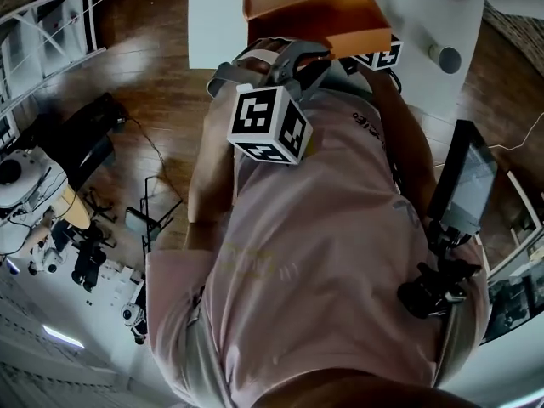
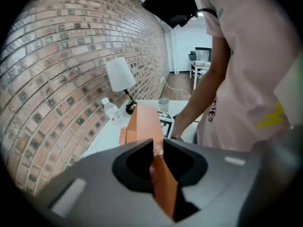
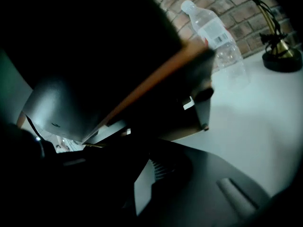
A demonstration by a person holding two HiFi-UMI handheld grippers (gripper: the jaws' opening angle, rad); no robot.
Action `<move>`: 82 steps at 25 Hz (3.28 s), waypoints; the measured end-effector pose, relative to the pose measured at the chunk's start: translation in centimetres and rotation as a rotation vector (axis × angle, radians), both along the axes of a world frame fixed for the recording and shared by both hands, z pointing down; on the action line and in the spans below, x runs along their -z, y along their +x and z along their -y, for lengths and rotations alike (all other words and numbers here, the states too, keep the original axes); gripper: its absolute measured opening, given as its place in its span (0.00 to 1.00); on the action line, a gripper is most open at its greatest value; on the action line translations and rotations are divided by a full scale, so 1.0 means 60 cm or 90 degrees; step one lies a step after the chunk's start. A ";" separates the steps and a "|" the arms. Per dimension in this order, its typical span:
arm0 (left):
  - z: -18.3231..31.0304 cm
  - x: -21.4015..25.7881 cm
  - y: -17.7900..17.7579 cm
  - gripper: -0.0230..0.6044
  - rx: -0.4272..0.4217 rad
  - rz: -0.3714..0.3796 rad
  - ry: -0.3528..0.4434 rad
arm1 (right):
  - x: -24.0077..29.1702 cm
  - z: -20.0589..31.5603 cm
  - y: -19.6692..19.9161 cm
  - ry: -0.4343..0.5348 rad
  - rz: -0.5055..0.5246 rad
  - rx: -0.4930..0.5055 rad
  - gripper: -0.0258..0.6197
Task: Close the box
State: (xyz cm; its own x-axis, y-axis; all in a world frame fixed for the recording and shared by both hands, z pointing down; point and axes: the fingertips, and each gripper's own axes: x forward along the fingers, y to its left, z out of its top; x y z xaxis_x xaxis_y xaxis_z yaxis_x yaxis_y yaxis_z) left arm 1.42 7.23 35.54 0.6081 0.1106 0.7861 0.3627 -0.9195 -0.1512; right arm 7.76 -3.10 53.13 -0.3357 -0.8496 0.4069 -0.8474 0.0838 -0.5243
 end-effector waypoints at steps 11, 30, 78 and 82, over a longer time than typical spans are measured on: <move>-0.014 -0.075 -0.037 0.14 0.072 -0.064 0.194 | 0.073 -0.116 0.156 -0.027 -0.207 -0.016 0.04; 0.030 -0.291 -0.112 0.14 0.061 -0.112 0.541 | 0.103 -0.167 0.039 -0.031 -0.300 0.166 0.19; 0.276 0.066 -0.255 0.04 0.843 -0.608 -0.216 | 0.319 0.070 0.009 0.240 -0.086 0.089 0.47; 0.307 0.128 -0.211 0.04 0.818 -0.632 -0.220 | 0.325 0.058 0.038 0.259 -0.056 0.011 0.46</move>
State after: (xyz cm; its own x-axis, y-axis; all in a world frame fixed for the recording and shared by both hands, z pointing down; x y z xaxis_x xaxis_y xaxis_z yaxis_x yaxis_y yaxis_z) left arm -11.23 -11.20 27.86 0.6512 -0.7511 0.1085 -0.7157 -0.5602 0.4170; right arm 10.07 -6.60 33.65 -0.3310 -0.9412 0.0672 -0.8838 0.2843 -0.3716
